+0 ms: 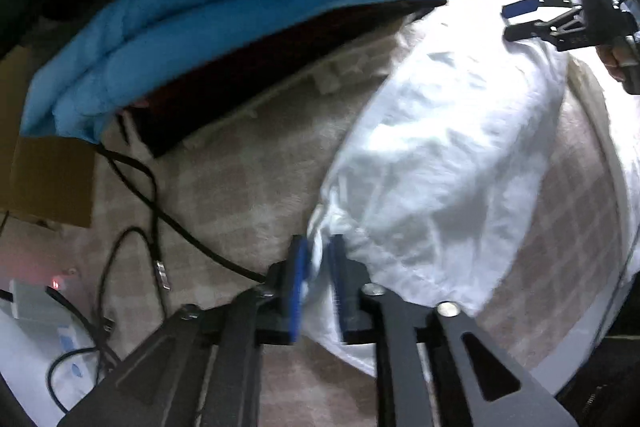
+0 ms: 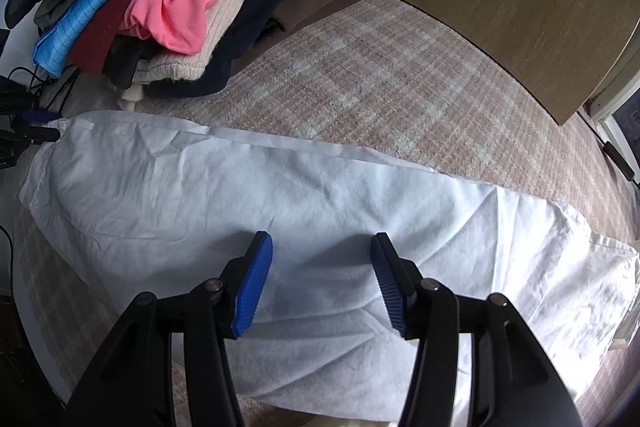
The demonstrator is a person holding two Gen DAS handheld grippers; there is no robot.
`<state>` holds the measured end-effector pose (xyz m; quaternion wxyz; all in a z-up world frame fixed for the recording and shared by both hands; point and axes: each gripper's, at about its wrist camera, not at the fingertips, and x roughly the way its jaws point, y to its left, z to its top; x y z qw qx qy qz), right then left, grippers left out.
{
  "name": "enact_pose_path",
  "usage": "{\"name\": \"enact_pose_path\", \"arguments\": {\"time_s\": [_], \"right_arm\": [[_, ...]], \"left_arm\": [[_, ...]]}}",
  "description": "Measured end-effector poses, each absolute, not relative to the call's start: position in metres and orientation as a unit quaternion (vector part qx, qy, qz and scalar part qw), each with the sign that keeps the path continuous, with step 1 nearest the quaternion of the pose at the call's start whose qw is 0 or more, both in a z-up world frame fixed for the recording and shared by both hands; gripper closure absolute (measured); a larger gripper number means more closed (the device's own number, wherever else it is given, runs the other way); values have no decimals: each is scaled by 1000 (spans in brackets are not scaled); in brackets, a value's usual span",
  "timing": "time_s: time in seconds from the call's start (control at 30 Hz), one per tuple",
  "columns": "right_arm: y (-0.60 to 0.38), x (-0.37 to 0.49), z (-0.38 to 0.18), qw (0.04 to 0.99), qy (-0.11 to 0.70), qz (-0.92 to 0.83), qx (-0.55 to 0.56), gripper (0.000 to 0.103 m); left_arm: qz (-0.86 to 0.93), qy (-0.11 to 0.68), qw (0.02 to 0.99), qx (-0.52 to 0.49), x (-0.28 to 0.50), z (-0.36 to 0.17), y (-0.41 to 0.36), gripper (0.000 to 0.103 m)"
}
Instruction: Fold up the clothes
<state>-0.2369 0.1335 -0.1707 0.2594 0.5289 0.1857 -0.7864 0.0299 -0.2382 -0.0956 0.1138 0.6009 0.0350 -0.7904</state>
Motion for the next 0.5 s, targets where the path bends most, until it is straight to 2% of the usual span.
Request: {"name": "enact_pose_path", "arguments": {"time_s": [0.07, 0.17, 0.27, 0.3, 0.33, 0.37, 0.5], "right_arm": [[132, -233, -166, 259, 187, -787, 529, 52], [130, -228, -161, 259, 187, -787, 528, 52], [128, -223, -155, 259, 185, -788, 527, 51], [127, -221, -153, 260, 185, -789, 526, 51], [126, -220, -151, 260, 184, -789, 525, 50], [125, -218, -149, 260, 183, -790, 525, 49], [120, -212, -142, 258, 180, -791, 525, 47]], "left_arm": [[-788, 18, 112, 606, 30, -96, -243, 65], [-786, 51, 81, 611, 33, -99, -260, 64], [-786, 91, 62, 608, 36, -101, -274, 69], [-786, 94, 57, 608, 37, -101, -273, 75], [-786, 97, 53, 609, 38, -101, -272, 92], [-785, 100, 48, 609, 38, -101, -270, 96], [-784, 132, 73, 603, 43, -104, -274, 98]]}}
